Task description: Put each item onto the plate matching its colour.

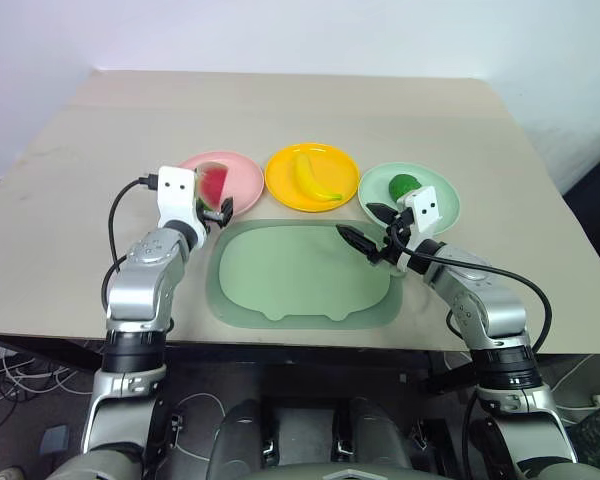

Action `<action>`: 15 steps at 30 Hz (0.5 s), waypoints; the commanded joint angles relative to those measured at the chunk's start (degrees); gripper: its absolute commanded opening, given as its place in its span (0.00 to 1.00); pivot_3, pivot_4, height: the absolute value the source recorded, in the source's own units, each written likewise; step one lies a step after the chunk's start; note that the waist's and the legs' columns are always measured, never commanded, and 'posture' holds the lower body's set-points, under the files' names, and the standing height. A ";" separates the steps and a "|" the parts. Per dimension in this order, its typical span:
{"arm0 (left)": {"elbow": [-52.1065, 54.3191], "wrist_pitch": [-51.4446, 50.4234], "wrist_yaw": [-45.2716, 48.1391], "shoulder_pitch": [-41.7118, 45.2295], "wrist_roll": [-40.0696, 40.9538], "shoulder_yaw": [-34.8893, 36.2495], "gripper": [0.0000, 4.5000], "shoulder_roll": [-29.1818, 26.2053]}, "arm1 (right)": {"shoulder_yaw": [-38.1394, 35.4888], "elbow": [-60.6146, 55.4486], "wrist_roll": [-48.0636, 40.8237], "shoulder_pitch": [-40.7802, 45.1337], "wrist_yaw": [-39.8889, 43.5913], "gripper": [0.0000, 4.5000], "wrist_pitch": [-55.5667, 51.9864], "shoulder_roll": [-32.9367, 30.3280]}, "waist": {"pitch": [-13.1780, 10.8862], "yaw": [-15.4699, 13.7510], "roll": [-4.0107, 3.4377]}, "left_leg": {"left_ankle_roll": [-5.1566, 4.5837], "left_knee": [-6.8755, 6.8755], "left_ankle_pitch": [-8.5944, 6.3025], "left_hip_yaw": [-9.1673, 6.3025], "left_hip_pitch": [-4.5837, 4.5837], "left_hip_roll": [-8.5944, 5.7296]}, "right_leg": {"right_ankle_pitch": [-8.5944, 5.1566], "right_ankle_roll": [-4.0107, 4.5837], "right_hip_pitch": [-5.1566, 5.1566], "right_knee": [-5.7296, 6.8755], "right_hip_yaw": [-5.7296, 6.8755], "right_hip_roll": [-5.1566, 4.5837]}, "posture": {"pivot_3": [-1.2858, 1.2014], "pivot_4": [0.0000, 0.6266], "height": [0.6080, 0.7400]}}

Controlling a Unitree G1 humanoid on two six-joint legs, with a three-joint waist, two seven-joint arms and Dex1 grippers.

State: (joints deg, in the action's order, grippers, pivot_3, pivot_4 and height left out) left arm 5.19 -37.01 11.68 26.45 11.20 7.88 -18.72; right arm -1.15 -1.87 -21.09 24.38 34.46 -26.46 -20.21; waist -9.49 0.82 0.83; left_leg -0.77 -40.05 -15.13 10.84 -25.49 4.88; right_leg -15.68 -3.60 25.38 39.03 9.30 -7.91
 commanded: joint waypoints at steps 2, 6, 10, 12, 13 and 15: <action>7.40 3.80 3.87 -4.33 1.45 0.79 1.00 -2.02 | -1.63 -2.06 -1.31 -0.16 0.27 1.00 1.54 0.28 | 0.00 -0.02 0.00 | -0.01 0.00 -0.01 0.00 0.00 0.02 | 0.00 0.00 0.00 0.00 0.00 -0.02 | 0.52 0.24 0.66; 12.79 7.76 10.33 -11.79 4.16 1.81 1.00 -4.77 | -1.62 -2.92 -2.18 -1.09 0.66 1.00 1.43 0.39 | -0.01 0.04 -0.02 | -0.01 0.02 -0.01 0.00 0.00 0.06 | -0.01 0.01 0.02 -0.01 0.00 -0.02 | 0.52 0.24 0.66; 17.74 9.64 17.62 -20.39 10.85 5.75 1.00 -6.90 | -1.96 -4.63 -3.97 -3.03 2.76 1.00 0.94 -0.48 | -0.03 0.10 -0.05 | -0.02 0.04 -0.02 0.00 0.00 0.11 | -0.01 0.02 0.04 -0.03 -0.01 -0.03 | 0.52 0.24 0.66; 18.55 11.03 19.33 -23.11 12.78 8.06 1.00 -7.33 | -2.12 -4.80 -4.32 -3.31 2.97 1.00 0.91 -0.64 | -0.04 -0.05 -0.05 | -0.02 0.05 -0.03 -0.01 0.00 0.12 | -0.01 0.02 0.04 -0.04 -0.01 -0.04 | 0.52 0.24 0.66; 18.81 11.39 20.06 -24.16 13.81 9.18 1.00 -7.50 | -2.21 -4.96 -4.52 -3.32 2.98 1.00 0.78 -0.62 | -0.04 -0.06 -0.06 | -0.03 0.04 -0.03 -0.02 -0.01 0.12 | -0.01 0.02 0.04 -0.04 0.00 -0.04 | 0.52 0.24 0.66; 18.79 11.33 21.19 -25.62 16.77 11.71 1.00 -7.56 | -2.23 -5.06 -4.67 -3.23 3.01 1.00 0.68 -0.51 | -0.04 -0.11 -0.06 | -0.29 0.03 -0.19 -0.02 0.00 0.12 | -0.01 0.03 0.03 -0.04 0.00 -0.06 | 0.52 0.24 0.66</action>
State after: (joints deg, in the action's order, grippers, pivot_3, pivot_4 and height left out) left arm 21.49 -27.16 31.69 0.98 25.13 16.66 -25.67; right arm -2.32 -4.19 -24.41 20.70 37.04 -26.00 -20.44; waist -9.53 0.71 0.76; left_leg -1.09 -40.02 -15.35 10.81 -25.49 4.99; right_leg -15.69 -3.56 25.41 38.99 9.30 -7.99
